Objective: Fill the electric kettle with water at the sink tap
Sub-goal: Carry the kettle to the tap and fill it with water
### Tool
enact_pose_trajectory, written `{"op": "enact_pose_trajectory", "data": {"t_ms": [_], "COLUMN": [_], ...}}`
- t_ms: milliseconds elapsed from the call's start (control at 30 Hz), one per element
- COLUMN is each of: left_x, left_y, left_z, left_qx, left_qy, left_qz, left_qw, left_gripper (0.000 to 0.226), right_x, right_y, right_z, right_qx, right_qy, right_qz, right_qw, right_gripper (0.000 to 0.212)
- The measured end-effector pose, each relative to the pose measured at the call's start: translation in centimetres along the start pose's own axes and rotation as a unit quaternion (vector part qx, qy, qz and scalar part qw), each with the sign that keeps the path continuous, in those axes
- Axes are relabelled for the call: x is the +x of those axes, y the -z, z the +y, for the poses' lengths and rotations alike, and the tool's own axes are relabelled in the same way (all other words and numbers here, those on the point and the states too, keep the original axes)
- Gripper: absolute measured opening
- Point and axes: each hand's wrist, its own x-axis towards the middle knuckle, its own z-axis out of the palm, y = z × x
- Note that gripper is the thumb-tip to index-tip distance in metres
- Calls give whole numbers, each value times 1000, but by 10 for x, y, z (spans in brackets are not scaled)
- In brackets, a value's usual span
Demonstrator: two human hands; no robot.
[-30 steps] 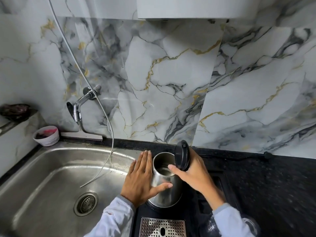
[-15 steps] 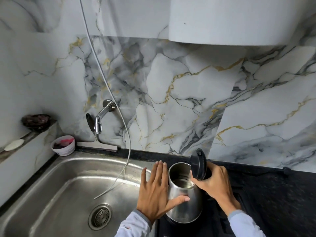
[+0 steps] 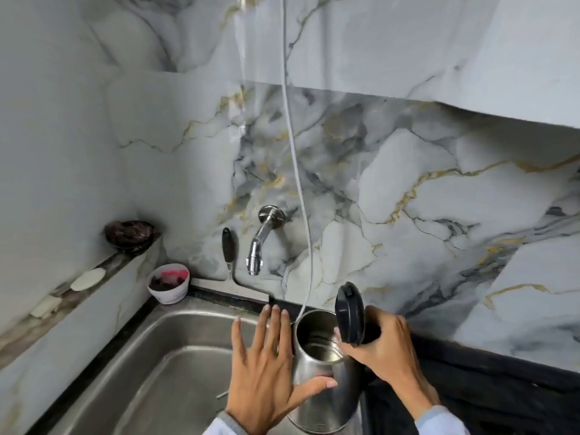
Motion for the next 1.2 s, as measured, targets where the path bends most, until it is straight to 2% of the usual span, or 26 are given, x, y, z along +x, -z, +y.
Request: {"op": "enact_pose_trajectory", "data": {"t_ms": [267, 433, 533, 600, 633, 700, 833, 1000, 1133, 1200], "left_x": [36, 61, 83, 95, 101, 111, 127, 139, 149, 151], "left_y": [-11, -18, -12, -5, -1, 5, 11, 5, 0, 1], "left_z": [-100, -140, -160, -162, -158, -140, -103, -98, -114, -131], "left_qx": [16, 16, -118, -208, -222, -215, -100, -96, -235, -322], "left_qy": [-8, -30, -28, 7, 34, 96, 129, 127, 100, 51], "left_qz": [-8, -87, -117, -15, 55, 129, 123, 155, 120, 69], "left_qw": [1000, 996, 986, 978, 973, 963, 979, 975, 959, 943], "left_gripper": [122, 120, 101, 80, 69, 54, 52, 47, 36, 28], "right_x": [43, 55, 57, 56, 56, 55, 55, 58, 63, 63], "right_y": [-98, -136, -148, -153, -155, -157, -156, -153, -153, -156], "right_z": [-33, -39, -38, -38, -40, -43, -46, -50, -57, -59], "right_qx": [17, 10, 3, 2, 1, -3, -6, -3, 11, 20], "right_qy": [-26, -43, -66, -76, -78, -78, -88, -93, -108, -111], "right_qz": [7, 12, 12, 17, 19, 19, 8, 16, 24, 25], "right_qw": [999, 999, 998, 997, 997, 997, 996, 996, 994, 993], "right_gripper": [52, 54, 57, 58, 57, 57, 60, 60, 62, 60]}}
